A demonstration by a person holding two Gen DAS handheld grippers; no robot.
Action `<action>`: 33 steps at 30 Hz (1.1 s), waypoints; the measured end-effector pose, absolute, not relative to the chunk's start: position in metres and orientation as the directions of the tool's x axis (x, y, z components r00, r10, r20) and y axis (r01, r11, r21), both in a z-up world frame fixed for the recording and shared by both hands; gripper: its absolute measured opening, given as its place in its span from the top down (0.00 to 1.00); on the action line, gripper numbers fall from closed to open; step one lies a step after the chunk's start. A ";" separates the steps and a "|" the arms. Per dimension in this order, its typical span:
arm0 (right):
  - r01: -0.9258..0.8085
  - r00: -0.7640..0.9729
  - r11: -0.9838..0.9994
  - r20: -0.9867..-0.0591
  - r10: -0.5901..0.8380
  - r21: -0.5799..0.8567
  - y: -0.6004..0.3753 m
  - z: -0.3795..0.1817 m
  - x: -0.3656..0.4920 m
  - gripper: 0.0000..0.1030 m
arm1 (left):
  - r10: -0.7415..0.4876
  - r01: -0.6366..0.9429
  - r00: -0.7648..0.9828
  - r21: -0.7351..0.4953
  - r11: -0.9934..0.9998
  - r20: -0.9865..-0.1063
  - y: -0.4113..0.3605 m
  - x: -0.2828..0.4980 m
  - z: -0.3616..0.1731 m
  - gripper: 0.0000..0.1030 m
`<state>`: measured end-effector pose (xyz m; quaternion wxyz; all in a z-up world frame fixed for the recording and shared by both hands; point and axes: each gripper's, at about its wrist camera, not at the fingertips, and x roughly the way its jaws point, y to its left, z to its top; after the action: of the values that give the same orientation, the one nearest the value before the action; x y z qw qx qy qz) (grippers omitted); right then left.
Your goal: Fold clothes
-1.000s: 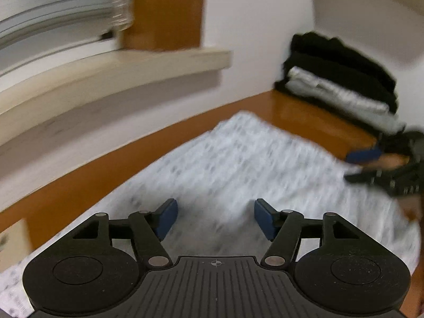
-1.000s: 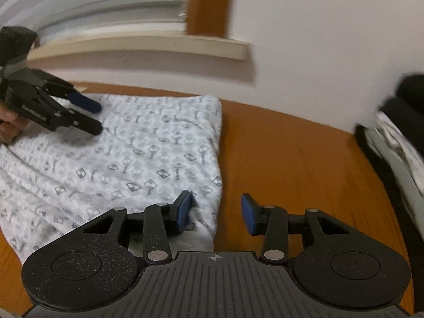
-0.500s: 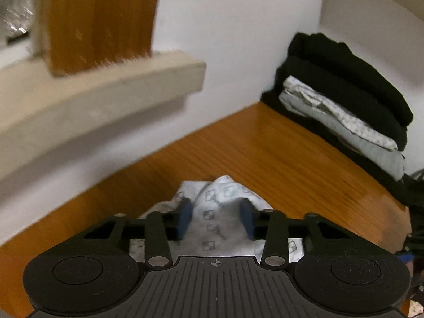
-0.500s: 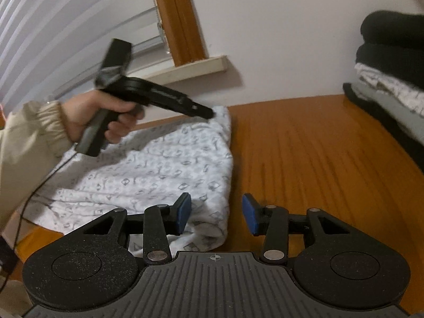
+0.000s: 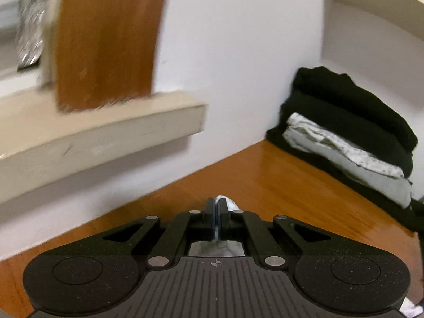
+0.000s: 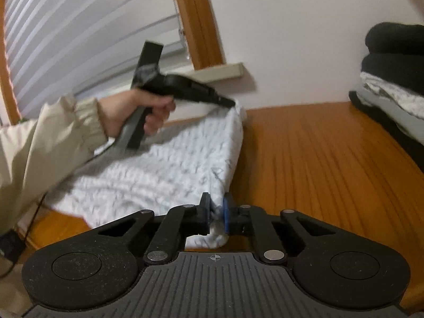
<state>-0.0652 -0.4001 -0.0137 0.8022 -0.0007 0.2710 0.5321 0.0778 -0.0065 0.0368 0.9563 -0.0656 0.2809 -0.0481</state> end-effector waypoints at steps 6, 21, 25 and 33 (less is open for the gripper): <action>-0.831 0.342 0.486 -0.441 0.829 0.269 -0.405 -0.003 -0.065 0.76 | -0.165 0.097 0.870 -0.167 0.981 -0.465 -0.025 0.078 0.049 0.89; -0.882 0.396 0.463 -0.404 0.825 0.082 -0.346 -0.020 -0.083 0.70 | -0.221 0.217 0.745 -0.085 0.972 -0.630 -0.054 0.055 0.028 0.72; -0.881 0.426 0.474 -0.407 0.808 0.019 -0.346 -0.026 -0.085 0.70 | -0.194 0.214 0.736 -0.048 0.976 -0.649 -0.057 0.069 0.023 0.74; -0.830 0.533 0.550 -0.421 0.734 -0.092 -0.353 -0.025 -0.059 0.69 | -0.098 0.164 0.773 0.049 0.985 -0.627 -0.091 0.121 0.013 0.74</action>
<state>-0.0594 -0.3527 -0.0249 0.8639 -0.1421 0.1692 0.4526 0.1213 -0.0910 0.0130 0.9402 0.0506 0.3297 -0.0697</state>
